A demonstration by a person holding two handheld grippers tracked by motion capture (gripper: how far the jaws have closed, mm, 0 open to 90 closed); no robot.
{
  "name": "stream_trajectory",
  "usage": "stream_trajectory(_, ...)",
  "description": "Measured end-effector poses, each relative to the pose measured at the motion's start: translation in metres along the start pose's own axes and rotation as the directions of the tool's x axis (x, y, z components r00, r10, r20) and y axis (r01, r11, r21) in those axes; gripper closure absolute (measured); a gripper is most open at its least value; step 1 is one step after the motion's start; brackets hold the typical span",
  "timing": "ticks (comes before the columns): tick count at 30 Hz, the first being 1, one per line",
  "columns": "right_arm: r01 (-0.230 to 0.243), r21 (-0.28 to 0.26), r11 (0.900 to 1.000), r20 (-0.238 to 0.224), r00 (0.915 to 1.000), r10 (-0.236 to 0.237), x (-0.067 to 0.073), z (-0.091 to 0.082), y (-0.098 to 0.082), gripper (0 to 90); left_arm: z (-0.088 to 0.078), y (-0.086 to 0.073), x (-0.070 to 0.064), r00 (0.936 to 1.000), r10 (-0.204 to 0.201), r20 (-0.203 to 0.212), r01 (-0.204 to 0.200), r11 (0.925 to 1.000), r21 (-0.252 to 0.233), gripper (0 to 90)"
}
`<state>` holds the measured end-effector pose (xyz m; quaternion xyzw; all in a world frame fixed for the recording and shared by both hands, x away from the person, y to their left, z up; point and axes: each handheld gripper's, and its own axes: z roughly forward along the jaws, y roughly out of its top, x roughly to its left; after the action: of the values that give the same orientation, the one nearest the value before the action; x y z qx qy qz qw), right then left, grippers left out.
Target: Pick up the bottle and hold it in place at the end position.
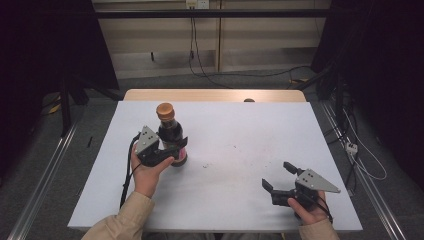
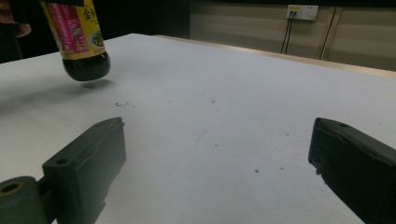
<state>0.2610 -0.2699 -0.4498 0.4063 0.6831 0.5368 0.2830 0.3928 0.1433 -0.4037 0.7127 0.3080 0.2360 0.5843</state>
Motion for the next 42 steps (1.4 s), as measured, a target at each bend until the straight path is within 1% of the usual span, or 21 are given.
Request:
stream_trajectory(2,0.0,0.001,1.0,0.0,1.0,0.0,0.0,0.0,0.0,4.1,0.006,0.002,0.0,0.9999,0.0,0.011,0.0,1.0,0.004,30.4)
stream_trajectory(7,-0.004,-0.001,1.0,0.004,1.0,0.004,-0.001,-0.001,0.0,4.0,0.012,0.004,-0.002,0.9997,-0.001,0.023,0.001,0.9999,0.011,30.3)
stream_trajectory(8,-0.003,-0.001,1.0,0.004,1.0,0.003,-0.001,-0.001,0.0,4.0,0.014,0.004,-0.001,0.9997,0.005,0.025,-0.005,0.9999,0.014,30.3)
stream_trajectory(10,0.0,0.0,1.0,0.004,1.0,0.0,-0.001,-0.001,0.0,4.0,0.019,0.005,-0.003,0.9993,-0.004,0.038,0.004,0.9999,0.016,30.4)
stream_trajectory(16,0.01,-0.002,1.0,-0.005,0.9999,-0.01,0.001,0.0,0.0,4.0,0.028,0.008,-0.005,0.9983,0.001,0.059,-0.002,0.9999,0.017,30.3)
stream_trajectory(18,0.01,-0.001,1.0,-0.005,0.9999,-0.01,0.001,0.0,0.0,4.0,0.029,0.008,-0.006,0.9981,0.0,0.062,-0.001,0.9999,0.017,30.4)
stream_trajectory(20,0.007,-0.002,1.0,-0.004,1.0,-0.007,0.0,-0.001,0.0,4.0,0.034,0.01,-0.007,0.9976,0.007,0.069,-0.008,0.9998,0.017,30.3)
stream_trajectory(22,0.006,-0.003,1.0,-0.003,1.0,-0.006,0.0,-0.001,0.0,4.0,0.035,0.01,-0.008,0.9975,0.004,0.07,-0.005,0.9998,0.017,30.4)
stream_trajectory(23,0.006,-0.003,1.0,-0.004,1.0,-0.006,0.0,-0.001,0.0,4.0,0.038,0.011,-0.009,0.9968,0.004,0.079,-0.005,0.9998,0.017,30.4)
stream_trajectory(24,0.006,-0.003,1.0,-0.004,1.0,-0.006,0.0,-0.001,0.0,4.0,0.038,0.011,-0.009,0.9968,0.004,0.079,-0.005,0.9998,0.017,30.4)
stream_trajectory(27,0.006,-0.003,1.0,-0.003,1.0,-0.006,0.0,-0.001,0.0,4.0,0.042,0.013,-0.011,0.9962,0.012,0.087,-0.013,0.9998,0.014,30.4)
stream_trajectory(28,0.006,-0.002,1.0,-0.003,1.0,-0.006,0.0,-0.001,0.0,4.0,0.043,0.014,-0.011,0.9962,0.008,0.087,-0.009,0.9999,0.013,30.4)
stream_trajectory(29,0.005,-0.002,1.0,-0.002,1.0,-0.005,0.0,-0.001,0.0,4.0,0.045,0.015,-0.012,0.9953,0.003,0.096,-0.004,0.9999,0.017,30.4)
stream_trajectory(36,0.005,0.0,1.0,-0.003,1.0,-0.005,0.0,-0.001,0.0,3.9,0.053,0.016,-0.012,0.9937,0.004,0.112,-0.006,0.9999,0.013,30.4)
stream_trajectory(40,0.005,0.001,1.0,-0.004,1.0,-0.005,0.0,-0.001,0.0,4.0,0.058,0.017,-0.013,0.9934,0.012,0.114,-0.013,0.9999,0.011,30.4)
stream_trajectory(42,0.005,0.001,1.0,-0.004,1.0,-0.005,-0.001,-0.001,-0.001,3.9,0.059,0.017,-0.013,0.9933,0.008,0.116,-0.01,0.9999,0.012,30.4)
